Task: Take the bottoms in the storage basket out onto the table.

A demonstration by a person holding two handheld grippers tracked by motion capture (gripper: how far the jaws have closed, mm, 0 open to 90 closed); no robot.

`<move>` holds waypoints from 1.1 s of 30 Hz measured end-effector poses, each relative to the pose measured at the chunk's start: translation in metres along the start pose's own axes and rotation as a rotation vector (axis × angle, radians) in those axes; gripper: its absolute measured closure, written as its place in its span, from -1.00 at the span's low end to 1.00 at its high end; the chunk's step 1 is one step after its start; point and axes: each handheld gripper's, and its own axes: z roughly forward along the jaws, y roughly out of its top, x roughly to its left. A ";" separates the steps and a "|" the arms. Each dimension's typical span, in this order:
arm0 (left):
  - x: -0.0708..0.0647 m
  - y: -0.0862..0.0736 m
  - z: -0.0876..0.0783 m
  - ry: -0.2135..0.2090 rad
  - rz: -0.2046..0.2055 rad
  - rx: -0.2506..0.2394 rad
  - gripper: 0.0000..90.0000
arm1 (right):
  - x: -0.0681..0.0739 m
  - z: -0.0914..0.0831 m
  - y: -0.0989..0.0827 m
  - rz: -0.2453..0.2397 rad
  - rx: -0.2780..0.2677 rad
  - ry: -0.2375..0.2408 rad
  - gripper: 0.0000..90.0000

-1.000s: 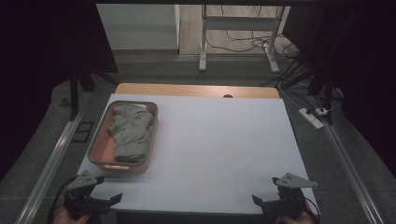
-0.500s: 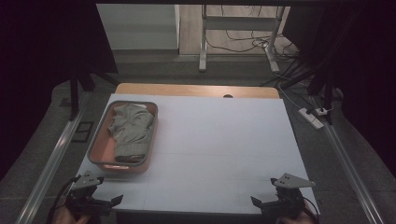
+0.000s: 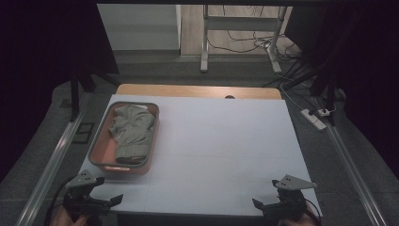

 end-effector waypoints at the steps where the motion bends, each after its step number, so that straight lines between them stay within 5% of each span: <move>1: 0.000 0.000 0.000 0.000 0.000 0.000 -0.97 | 0.000 0.000 0.000 -0.002 0.001 -0.001 -0.97; 18: -0.006 0.017 -0.005 0.045 0.067 -0.044 -0.98 | -0.001 0.000 0.000 0.002 0.005 0.001 -0.97; 33: -0.006 0.031 0.004 0.057 0.101 -0.026 -0.98 | -0.001 0.001 0.000 0.003 0.011 0.006 -0.97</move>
